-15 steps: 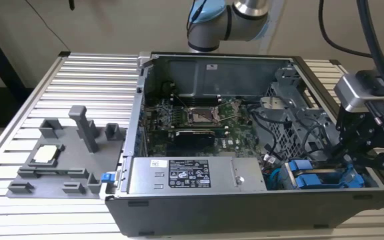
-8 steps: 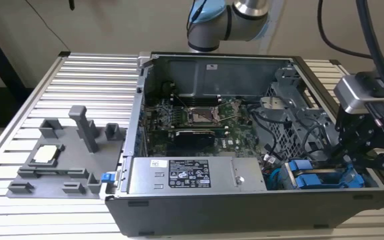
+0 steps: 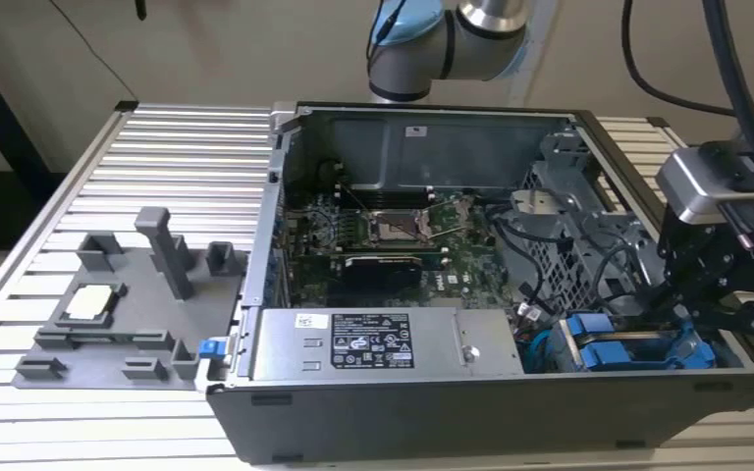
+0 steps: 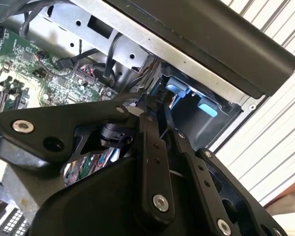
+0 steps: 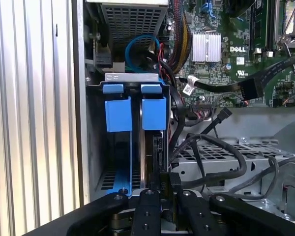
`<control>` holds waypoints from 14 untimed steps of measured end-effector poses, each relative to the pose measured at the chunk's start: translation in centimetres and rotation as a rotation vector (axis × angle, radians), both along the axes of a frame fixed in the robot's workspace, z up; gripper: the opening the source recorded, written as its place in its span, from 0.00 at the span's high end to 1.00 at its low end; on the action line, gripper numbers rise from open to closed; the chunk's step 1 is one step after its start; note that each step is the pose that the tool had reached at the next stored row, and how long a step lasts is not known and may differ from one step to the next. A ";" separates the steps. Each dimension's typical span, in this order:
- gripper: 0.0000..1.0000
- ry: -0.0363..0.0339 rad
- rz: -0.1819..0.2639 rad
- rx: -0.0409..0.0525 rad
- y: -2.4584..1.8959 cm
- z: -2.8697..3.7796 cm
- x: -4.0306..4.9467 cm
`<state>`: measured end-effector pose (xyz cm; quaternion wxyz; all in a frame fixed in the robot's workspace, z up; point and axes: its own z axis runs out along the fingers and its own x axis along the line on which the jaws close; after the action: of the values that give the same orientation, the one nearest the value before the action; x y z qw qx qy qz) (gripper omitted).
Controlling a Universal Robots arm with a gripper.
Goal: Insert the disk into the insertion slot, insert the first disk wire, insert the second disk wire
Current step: 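Insert the first disk wire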
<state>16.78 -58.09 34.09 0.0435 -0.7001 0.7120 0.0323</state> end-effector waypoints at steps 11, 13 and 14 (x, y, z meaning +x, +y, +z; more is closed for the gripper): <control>0.81 0.0010 0.012 -0.0005 -0.13 -0.08 0.03; 0.81 0.0010 0.019 -0.0001 -0.12 -0.14 0.03; 0.81 0.0010 0.022 0.0000 -0.12 -0.18 0.03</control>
<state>16.80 -58.22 33.91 0.0428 -0.7078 0.7044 0.0331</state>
